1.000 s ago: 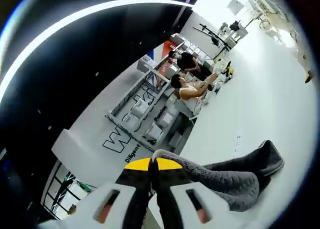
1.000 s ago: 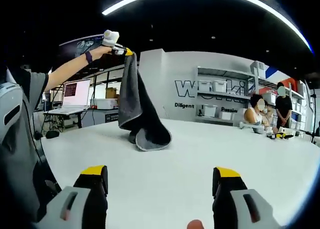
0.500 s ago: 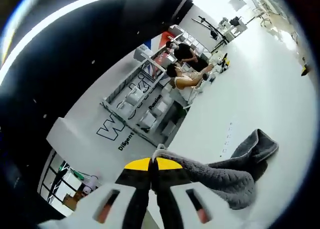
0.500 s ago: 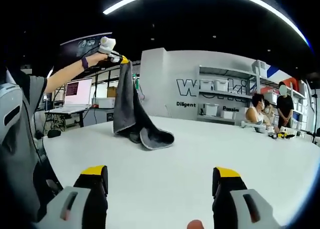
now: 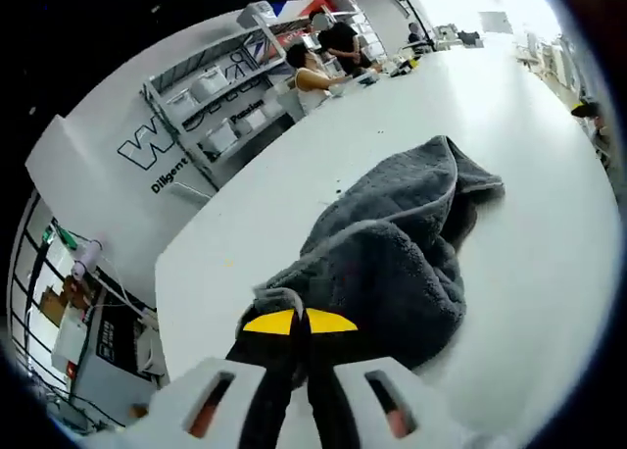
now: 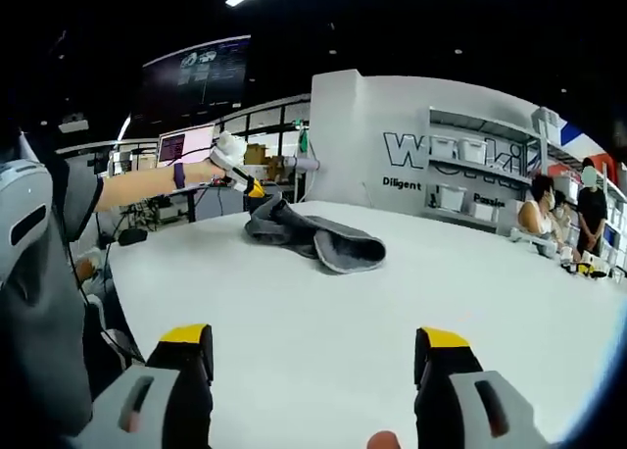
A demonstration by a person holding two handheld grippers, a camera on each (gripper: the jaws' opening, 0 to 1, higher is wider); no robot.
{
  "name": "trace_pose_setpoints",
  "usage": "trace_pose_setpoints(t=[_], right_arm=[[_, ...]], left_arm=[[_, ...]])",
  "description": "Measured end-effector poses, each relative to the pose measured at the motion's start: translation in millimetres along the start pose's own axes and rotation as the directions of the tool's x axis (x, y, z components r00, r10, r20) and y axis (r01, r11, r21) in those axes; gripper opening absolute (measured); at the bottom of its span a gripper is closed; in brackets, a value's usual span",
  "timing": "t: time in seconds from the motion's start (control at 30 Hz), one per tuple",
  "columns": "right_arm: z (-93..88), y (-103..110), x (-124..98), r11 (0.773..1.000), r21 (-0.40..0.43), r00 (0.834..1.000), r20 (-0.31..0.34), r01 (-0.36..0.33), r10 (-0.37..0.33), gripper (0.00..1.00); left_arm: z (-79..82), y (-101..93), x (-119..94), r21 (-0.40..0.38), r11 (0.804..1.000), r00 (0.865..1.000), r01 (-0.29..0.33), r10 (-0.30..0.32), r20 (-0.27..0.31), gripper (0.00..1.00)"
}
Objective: Fold the towel on the table until its edges align and the towel forms a compact rectangular stack.
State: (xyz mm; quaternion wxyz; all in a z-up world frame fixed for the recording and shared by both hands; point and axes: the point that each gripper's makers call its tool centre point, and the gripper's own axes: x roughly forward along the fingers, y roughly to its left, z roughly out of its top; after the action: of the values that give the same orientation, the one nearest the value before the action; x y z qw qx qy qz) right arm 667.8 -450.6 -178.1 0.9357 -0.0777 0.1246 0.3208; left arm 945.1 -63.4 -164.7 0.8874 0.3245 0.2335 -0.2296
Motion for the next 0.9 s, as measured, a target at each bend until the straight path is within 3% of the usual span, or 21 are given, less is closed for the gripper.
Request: trace_pose_setpoints(t=[0.1, 0.33, 0.4, 0.6, 0.73, 0.8, 0.9], right_arm=[[3.7, 2.8, 5.0, 1.000, -0.004, 1.000, 0.008, -0.008, 0.008, 0.88], [7.4, 6.8, 16.1, 1.000, 0.001, 1.000, 0.021, -0.018, 0.018, 0.88], [7.3, 7.8, 17.7, 1.000, 0.000, 1.000, 0.018, -0.021, 0.021, 0.88], [9.8, 9.8, 15.8, 1.000, -0.011, 0.999, 0.018, -0.028, 0.028, 0.88], [10.3, 7.4, 12.6, 1.000, -0.011, 1.000, 0.021, -0.020, 0.021, 0.88], [9.9, 6.2, 11.8, 1.000, -0.008, 1.000, 0.022, -0.017, 0.017, 0.88], [7.0, 4.2, 12.8, 1.000, -0.001, 1.000, 0.018, -0.012, 0.012, 0.88]], left_arm=[[-2.6, 0.6, -0.9, -0.012, 1.000, 1.000, 0.004, -0.004, 0.005, 0.04], [14.5, 5.7, -21.1, -0.007, 1.000, 0.998, -0.017, 0.017, 0.055, 0.04], [15.6, -5.5, -28.6, 0.000, 1.000, 0.998, -0.024, 0.023, 0.058, 0.04], [10.8, -10.6, -35.0, -0.017, 1.000, 0.998, -0.023, 0.024, 0.062, 0.05], [9.4, -8.5, -36.4, -0.022, 0.999, 0.997, -0.030, 0.031, 0.066, 0.23], [11.8, -14.1, -42.2, -0.038, 0.999, 0.996, -0.021, 0.024, 0.081, 0.24], [18.6, -17.6, -50.5, -0.044, 0.999, 0.993, -0.020, 0.024, 0.112, 0.41]])
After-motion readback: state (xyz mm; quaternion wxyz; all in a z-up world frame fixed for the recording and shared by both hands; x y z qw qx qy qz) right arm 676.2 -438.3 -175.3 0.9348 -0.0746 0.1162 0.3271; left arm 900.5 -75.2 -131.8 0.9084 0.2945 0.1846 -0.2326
